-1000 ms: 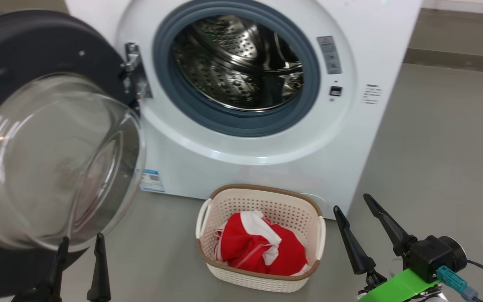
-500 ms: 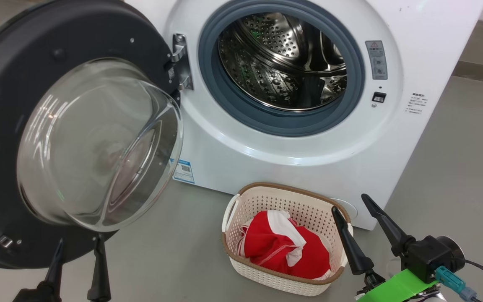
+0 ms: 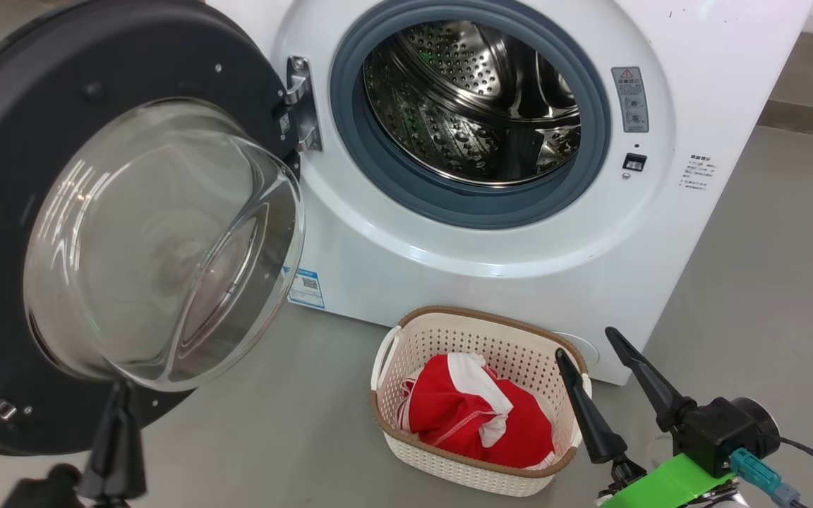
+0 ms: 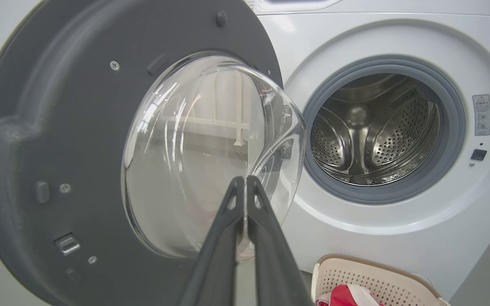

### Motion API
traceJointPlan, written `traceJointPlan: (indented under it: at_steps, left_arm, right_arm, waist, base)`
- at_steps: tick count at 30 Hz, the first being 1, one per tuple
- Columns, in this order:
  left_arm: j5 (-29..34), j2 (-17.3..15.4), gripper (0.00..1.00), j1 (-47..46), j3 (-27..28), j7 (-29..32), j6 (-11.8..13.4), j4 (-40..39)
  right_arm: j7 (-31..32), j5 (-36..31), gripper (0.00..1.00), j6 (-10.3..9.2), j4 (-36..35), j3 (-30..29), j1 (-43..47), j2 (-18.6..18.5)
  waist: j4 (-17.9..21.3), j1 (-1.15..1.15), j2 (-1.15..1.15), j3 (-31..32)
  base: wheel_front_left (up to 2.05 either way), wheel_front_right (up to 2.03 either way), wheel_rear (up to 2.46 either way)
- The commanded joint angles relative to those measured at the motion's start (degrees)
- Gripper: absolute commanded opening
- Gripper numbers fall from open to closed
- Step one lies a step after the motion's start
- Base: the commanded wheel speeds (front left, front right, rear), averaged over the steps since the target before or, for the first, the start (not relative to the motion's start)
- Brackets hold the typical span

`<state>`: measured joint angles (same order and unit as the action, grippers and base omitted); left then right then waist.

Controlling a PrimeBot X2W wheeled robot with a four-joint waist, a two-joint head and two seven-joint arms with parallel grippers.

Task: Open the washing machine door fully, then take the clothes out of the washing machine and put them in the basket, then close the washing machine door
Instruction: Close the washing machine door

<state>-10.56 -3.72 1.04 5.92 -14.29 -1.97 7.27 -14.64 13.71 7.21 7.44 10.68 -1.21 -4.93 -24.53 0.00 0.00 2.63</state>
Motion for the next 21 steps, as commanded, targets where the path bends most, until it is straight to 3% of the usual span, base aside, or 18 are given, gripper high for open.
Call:
traceJointPlan:
  at_steps: [1, 9, 14, 21]
  left_arm:
    - [0.44, -1.38, 0.0, -3.26, 2.13, -0.49, 0.75, -2.57]
    - [-0.19, -5.72, 0.0, -11.66, 7.93, 0.84, 4.68, -11.43]
    - [-0.77, -9.49, 0.0, -17.37, 14.24, 4.87, 9.36, -13.32]
    - [-4.42, -16.11, 0.0, -23.53, 22.46, 9.4, 11.64, -6.91]
  right_arm:
    - [-0.36, 0.28, 1.0, 0.28, -1.32, 1.42, -2.02, -0.21]
    - [-0.36, 0.33, 1.0, 0.28, -1.17, 1.68, -2.09, -0.91]
    - [-0.36, 0.36, 1.0, 0.28, -0.99, 1.84, -2.05, -1.05]
    - [-0.36, 0.39, 1.0, 0.28, -0.8, 1.89, -1.84, -1.16]
  waist:
    - [0.06, 0.0, 0.0, 0.0]
    - [0.6, 0.0, 0.0, -0.08]
    - [1.52, 0.0, 0.0, -0.14]
    - [2.43, 0.0, 0.0, -0.24]
  base:
    - [0.0, 0.0, 0.0]
    - [0.0, 0.0, 0.0]
    - [0.0, 0.0, 0.0]
    - [0.0, 0.0, 0.0]
